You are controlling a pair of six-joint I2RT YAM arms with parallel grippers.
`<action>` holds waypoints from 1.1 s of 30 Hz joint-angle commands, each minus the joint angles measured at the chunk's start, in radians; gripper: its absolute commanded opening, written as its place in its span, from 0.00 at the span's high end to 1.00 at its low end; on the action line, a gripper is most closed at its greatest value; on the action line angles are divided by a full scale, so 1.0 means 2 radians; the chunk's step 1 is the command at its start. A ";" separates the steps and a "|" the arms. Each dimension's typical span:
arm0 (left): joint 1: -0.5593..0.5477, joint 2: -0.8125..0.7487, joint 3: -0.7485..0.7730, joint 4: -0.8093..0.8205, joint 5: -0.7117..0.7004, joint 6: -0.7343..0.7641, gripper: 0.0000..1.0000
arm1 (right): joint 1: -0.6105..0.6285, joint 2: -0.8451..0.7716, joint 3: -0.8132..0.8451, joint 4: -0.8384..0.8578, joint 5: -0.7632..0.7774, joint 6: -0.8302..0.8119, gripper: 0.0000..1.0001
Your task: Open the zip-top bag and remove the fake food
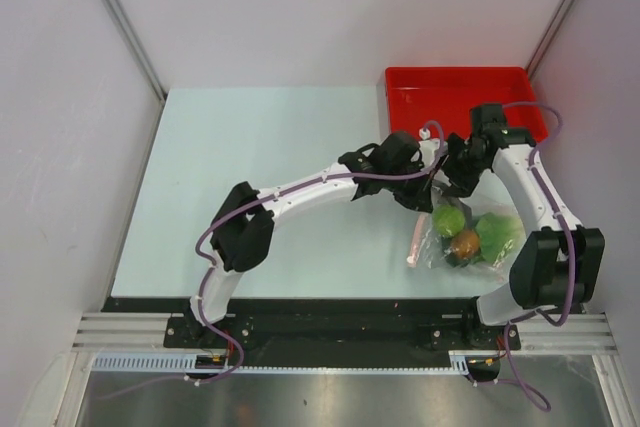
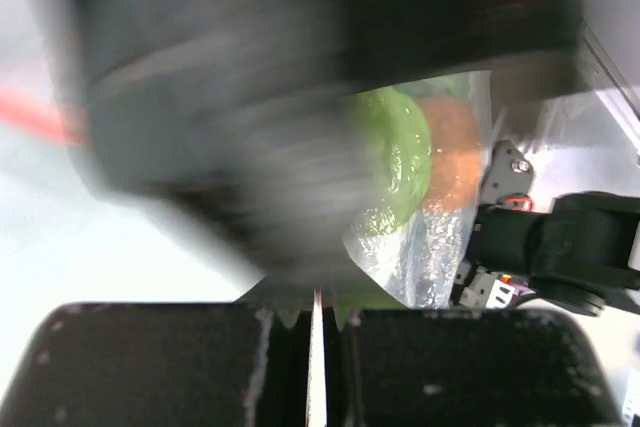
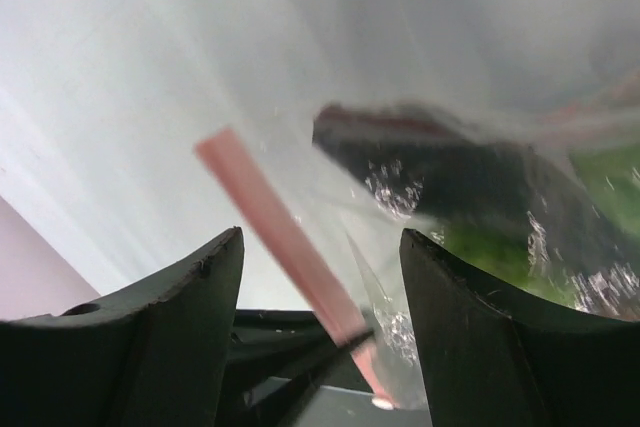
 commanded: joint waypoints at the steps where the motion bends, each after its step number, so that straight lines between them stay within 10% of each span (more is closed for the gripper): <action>1: -0.016 -0.043 0.030 0.063 0.028 0.019 1.00 | 0.012 0.011 -0.013 0.018 -0.024 -0.009 0.33; 13: -0.022 -0.052 0.038 0.040 0.006 0.033 1.00 | 0.006 -0.005 -0.030 0.042 -0.078 -0.015 0.46; 21: -0.013 -0.044 0.079 0.002 0.004 0.013 0.95 | -0.006 -0.021 -0.061 0.067 -0.084 0.031 1.00; 33: 0.029 -0.158 -0.110 0.052 -0.032 -0.071 0.35 | -0.061 0.024 0.022 0.024 -0.031 0.074 1.00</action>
